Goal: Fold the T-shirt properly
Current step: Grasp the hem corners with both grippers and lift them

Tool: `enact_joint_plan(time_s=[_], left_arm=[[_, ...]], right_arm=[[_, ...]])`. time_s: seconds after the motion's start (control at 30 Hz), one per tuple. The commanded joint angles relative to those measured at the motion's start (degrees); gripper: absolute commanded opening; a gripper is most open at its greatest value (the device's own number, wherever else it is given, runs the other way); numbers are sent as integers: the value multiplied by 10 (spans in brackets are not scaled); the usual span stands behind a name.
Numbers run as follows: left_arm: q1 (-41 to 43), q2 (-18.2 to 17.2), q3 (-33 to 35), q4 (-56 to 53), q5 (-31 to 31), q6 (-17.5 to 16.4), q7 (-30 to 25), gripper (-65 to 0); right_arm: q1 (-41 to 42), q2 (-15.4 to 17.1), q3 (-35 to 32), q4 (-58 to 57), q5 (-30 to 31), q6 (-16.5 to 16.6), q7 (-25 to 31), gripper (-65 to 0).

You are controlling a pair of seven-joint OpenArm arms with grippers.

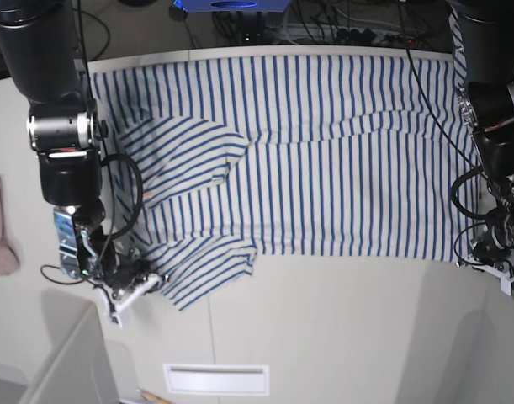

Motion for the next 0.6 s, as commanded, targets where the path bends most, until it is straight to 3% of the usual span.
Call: enact_joint_plan(time_s=[0.0, 0.23, 0.4, 0.57], left_arm=[[-19, -22, -2, 20, -6, -3, -17, -650], [-18, -25, 7, 26, -6, -3, 6, -650], [-17, -25, 14, 26, -7, -3, 15, -650], [8, -26, 9, 68, -10, -3, 21, -650]], right_arm=[[18, 14, 1, 10, 5, 1, 14, -650], [10, 17, 3, 11, 7, 1, 14, -650], [-33, 17, 74, 90, 2, 1, -7, -650], [-43, 17, 80, 119, 2, 1, -32, -650]])
